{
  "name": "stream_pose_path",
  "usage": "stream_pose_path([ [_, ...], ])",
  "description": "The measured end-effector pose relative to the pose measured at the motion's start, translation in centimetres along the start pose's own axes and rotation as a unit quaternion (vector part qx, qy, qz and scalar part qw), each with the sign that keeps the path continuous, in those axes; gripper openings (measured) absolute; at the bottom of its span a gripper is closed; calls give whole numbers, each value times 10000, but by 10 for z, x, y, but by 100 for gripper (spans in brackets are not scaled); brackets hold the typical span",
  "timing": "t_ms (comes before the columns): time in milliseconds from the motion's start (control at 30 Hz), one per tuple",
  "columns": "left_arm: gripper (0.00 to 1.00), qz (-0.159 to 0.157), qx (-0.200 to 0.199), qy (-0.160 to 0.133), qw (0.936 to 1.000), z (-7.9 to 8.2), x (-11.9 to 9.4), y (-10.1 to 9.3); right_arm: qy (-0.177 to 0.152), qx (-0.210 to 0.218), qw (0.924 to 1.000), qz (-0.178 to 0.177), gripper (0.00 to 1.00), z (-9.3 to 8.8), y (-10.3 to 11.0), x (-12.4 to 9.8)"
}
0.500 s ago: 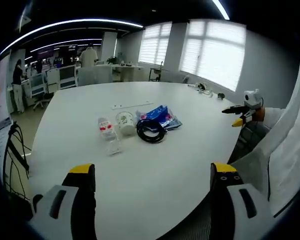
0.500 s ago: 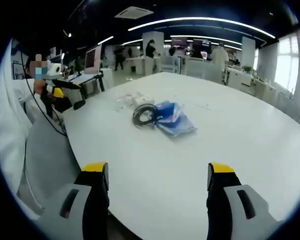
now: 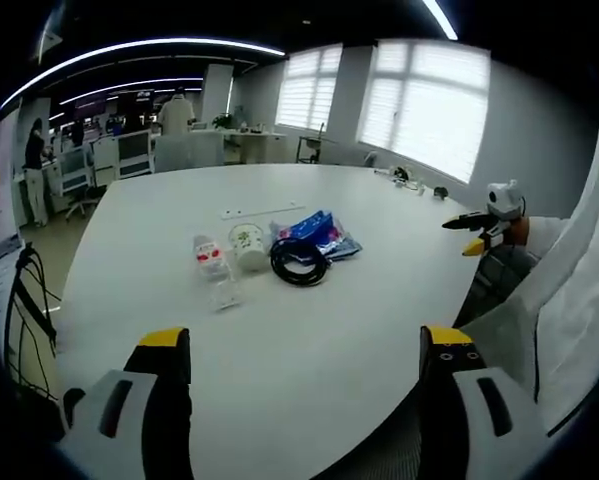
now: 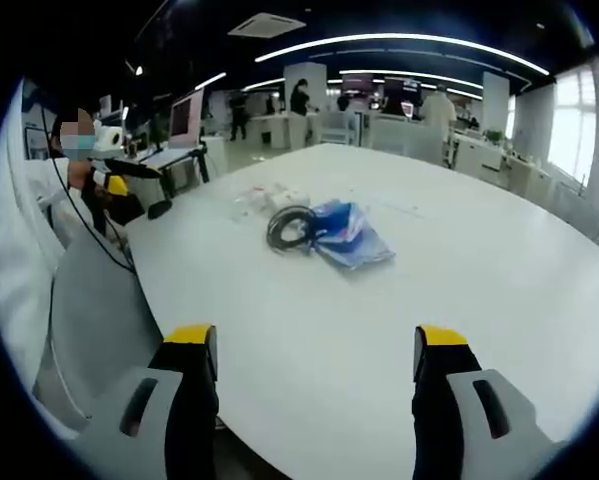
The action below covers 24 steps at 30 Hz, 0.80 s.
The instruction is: Arrange the tabletop items into an orderly group along one side of the table until the central work area is clear of visible clutter.
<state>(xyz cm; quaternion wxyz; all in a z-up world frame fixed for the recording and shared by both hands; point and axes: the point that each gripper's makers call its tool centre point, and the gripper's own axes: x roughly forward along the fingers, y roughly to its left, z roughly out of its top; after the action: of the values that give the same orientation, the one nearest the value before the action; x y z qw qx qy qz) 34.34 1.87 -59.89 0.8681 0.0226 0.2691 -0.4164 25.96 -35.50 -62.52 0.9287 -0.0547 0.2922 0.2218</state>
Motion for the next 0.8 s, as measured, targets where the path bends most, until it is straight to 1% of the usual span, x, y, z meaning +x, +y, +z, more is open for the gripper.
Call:
stream_pose_path([
  [433, 97, -12, -23, 8, 10000, -3, -1, -4, 29, -2, 10000, 6, 79, -3, 2, -1],
  [800, 97, -44, 1, -19, 10000, 0, 0, -6, 40, 5, 10000, 13, 79, -5, 2, -1],
])
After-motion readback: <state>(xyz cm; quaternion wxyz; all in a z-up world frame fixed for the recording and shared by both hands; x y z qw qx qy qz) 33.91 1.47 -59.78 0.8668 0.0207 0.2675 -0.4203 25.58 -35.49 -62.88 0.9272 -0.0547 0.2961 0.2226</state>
